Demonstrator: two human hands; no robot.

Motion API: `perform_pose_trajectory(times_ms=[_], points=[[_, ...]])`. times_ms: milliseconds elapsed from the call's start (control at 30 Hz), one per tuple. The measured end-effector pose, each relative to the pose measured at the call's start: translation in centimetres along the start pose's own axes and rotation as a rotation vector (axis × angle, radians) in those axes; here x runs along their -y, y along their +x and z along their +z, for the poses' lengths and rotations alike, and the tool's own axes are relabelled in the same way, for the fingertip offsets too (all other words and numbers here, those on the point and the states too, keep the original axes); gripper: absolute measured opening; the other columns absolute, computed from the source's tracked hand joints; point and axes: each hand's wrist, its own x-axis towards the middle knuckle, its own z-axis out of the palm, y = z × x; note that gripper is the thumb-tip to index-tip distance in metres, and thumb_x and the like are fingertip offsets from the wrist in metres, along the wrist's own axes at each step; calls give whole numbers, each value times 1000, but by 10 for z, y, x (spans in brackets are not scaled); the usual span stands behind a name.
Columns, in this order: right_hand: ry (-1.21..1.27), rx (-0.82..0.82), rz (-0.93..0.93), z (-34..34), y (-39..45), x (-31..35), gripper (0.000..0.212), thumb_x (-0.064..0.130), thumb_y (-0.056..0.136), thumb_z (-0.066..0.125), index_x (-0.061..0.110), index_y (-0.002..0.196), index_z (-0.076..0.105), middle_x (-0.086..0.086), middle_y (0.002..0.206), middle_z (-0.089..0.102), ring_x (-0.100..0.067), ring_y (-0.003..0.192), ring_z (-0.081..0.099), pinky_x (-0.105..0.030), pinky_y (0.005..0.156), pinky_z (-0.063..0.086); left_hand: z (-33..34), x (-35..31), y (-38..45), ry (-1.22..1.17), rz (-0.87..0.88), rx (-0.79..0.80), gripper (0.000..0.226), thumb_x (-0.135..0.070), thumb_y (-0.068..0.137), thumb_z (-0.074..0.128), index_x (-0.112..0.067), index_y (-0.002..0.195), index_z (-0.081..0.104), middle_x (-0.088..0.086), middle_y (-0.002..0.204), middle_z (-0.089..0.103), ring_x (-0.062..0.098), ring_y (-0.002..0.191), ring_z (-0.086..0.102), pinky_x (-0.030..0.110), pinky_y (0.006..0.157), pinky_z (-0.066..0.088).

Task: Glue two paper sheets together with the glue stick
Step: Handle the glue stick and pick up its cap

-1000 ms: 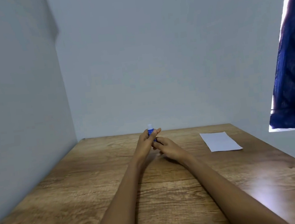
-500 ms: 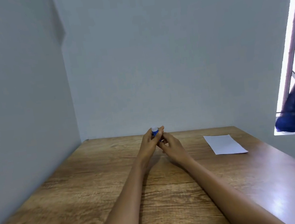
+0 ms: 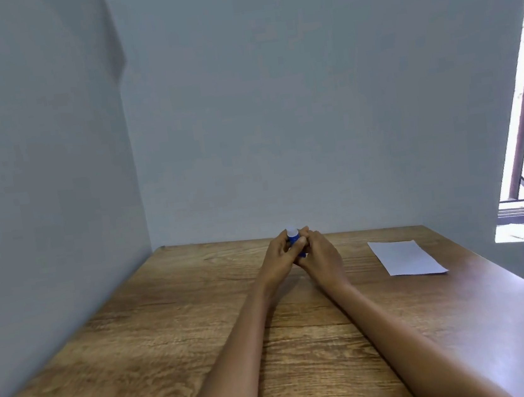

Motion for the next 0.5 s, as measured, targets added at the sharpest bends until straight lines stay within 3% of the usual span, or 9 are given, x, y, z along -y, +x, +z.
perform_pose_trajectory(times_ms=[133,233,367,433,500], points=[[202,224,-20,-1,1,-1,19,28,90,61,21,107,63,2,99,65,-12,85,59,-21,71,46,-7,0,0,-54,-14,-59,37,-22,94,54,-7,127,56,-3,127,59,-2,107,59,7,74,50],[190,349,-4,-2,0,-3,23,27,95,54,15,112,63,-2,107,66,-14,92,60,-29,81,50,-11,2,2,-46,-21,-76,36,-25,94,54,-7,125,58,-1,127,61,0,105,60,6,70,49],[-110,98,-45,-8,-1,0,32,56,82,60,26,89,69,14,80,64,-1,71,56,-21,56,39,-8,1,1,-44,-8,-70,36,-27,93,54,-10,125,58,-2,123,62,4,110,59,15,82,52],[-135,23,-35,-8,-2,5,32,61,74,63,28,74,62,17,69,58,-1,64,53,-19,51,33,-8,0,2,-37,-7,-72,35,-28,93,54,-10,123,59,-1,122,64,4,110,60,23,91,52],[-68,39,13,-3,-1,8,30,58,73,65,30,72,55,16,72,58,-1,65,53,-21,52,33,-8,-1,2,-34,-4,-87,32,-26,94,54,-7,119,61,1,120,65,5,108,62,24,91,51]])
